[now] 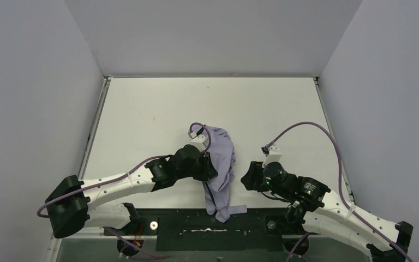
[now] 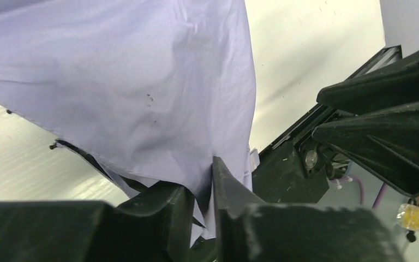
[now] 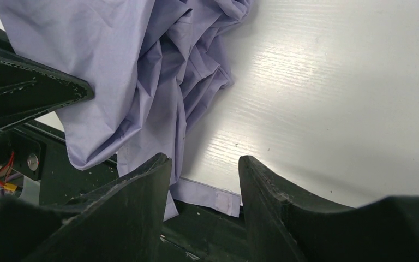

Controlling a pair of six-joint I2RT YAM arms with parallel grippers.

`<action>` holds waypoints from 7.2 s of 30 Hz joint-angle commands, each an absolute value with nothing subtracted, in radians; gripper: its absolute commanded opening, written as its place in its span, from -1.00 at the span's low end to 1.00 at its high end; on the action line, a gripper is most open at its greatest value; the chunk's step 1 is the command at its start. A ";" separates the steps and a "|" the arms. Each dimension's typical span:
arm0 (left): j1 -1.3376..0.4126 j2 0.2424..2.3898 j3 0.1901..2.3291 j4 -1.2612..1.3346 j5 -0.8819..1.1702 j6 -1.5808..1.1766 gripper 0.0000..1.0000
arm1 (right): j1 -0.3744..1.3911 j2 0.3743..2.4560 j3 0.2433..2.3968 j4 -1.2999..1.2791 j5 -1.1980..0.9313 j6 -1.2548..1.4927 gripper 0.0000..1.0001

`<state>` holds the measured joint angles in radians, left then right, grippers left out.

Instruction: Put away the umbrella

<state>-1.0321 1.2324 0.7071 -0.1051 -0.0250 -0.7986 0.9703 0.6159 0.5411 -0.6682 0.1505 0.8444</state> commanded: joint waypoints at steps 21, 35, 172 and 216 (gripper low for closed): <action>-1.096 1.249 0.407 0.247 0.102 -0.763 -1.00 | 0.972 1.021 0.591 0.024 -0.056 0.910 -0.91; -1.098 1.224 0.372 0.225 0.092 -0.760 -1.00 | 0.985 1.346 0.434 0.310 -0.123 0.992 -1.00; -0.923 1.521 0.435 0.746 0.405 -0.792 -1.00 | 0.775 0.881 0.680 -0.204 -0.033 0.729 -0.63; -0.928 0.827 0.510 -0.141 0.008 -0.591 0.03 | 0.822 1.708 0.336 0.697 -0.153 0.903 -1.00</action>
